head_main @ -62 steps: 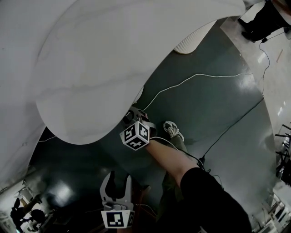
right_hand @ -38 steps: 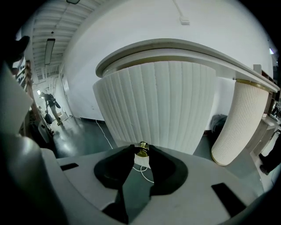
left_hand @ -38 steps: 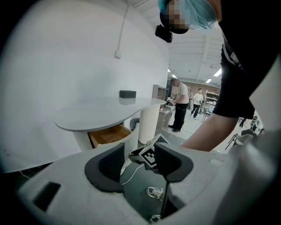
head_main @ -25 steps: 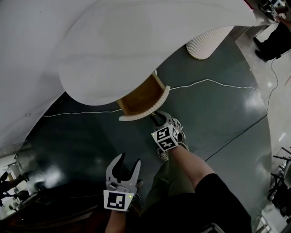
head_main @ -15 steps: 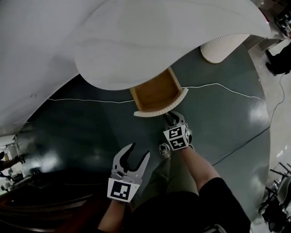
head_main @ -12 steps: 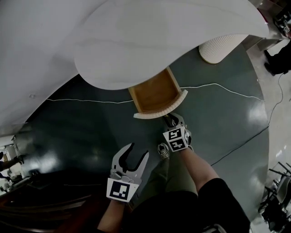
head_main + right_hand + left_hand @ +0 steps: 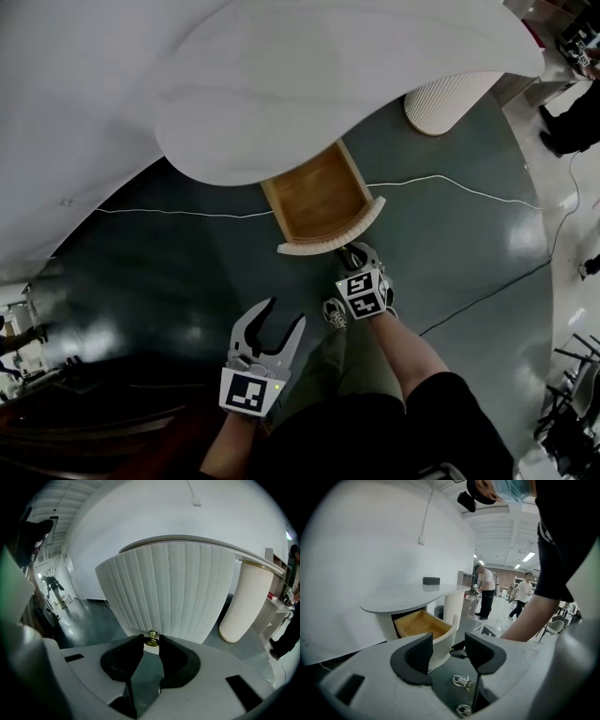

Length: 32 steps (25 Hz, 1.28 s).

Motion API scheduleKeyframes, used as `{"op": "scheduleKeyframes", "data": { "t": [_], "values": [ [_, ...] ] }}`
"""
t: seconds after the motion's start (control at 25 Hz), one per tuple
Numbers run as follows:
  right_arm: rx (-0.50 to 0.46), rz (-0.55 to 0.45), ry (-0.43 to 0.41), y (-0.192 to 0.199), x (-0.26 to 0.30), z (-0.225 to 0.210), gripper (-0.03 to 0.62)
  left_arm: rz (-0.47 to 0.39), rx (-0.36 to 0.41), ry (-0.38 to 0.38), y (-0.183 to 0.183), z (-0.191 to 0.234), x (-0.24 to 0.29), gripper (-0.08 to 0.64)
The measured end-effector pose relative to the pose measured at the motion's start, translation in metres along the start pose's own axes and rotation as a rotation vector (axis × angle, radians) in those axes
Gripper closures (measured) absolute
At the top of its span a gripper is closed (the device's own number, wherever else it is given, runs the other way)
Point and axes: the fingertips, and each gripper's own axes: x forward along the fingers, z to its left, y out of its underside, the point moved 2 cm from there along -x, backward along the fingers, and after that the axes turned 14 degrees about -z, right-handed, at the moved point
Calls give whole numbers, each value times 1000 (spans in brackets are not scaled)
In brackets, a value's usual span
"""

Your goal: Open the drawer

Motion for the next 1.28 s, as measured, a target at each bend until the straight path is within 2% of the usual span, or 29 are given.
{"op": "scheduleKeyframes", "data": {
  "t": [0.36, 0.44, 0.72, 1.16, 1.28],
  "values": [
    [45, 14, 12, 4, -1, -1, 483, -5, -1, -8, 3, -6, -6, 351],
    [66, 18, 12, 3, -4, 1, 427, -8, 2, -9, 4, -5, -6, 351],
    [85, -34, 22, -20, -30, 4, 431, -42, -14, -5, 0, -11, 1, 351],
    [148, -213, 101, -104, -102, 3, 462, -111, -23, -37, -27, 4, -10, 351],
    [135, -265, 116, -128, -119, -2, 472, -133, -30, -52, -33, 8, -9, 351]
  ]
}}
